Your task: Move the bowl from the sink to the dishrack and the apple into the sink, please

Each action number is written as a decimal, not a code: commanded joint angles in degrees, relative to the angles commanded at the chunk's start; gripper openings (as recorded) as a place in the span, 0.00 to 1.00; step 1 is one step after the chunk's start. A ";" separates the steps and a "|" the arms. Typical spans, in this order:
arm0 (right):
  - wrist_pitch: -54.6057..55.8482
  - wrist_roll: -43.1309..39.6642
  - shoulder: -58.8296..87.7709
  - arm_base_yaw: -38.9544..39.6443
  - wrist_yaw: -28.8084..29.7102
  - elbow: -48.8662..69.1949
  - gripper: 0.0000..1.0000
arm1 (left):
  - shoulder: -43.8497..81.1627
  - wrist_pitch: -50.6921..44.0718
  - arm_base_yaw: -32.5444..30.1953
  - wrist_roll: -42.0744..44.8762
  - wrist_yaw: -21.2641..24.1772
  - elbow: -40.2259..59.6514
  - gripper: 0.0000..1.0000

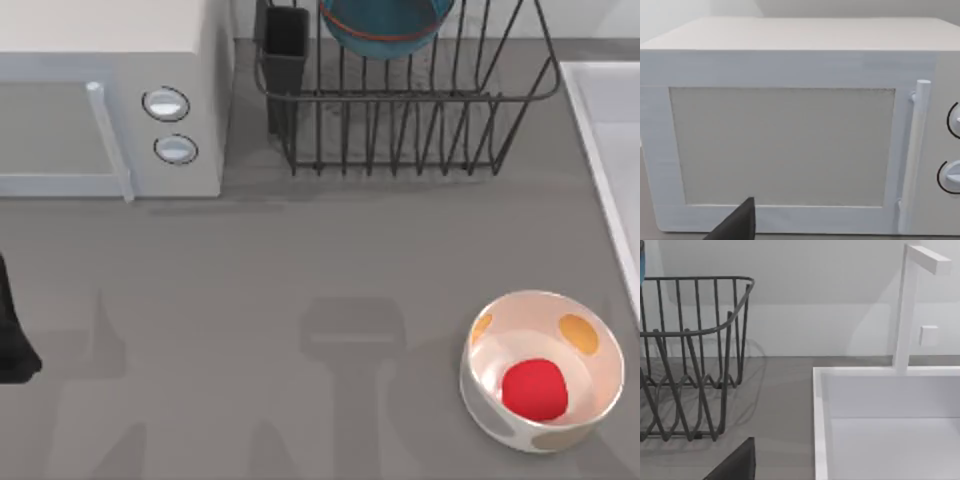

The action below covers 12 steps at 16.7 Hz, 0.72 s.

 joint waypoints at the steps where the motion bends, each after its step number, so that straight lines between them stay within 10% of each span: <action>1: -1.75 0.95 1.84 0.82 0.00 1.49 1.00 | 0.00 0.00 0.00 0.00 0.00 0.00 1.00; 12: -35.95 19.04 53.63 18.83 0.34 36.89 1.00 | 0.00 0.00 0.00 0.00 0.00 0.00 1.00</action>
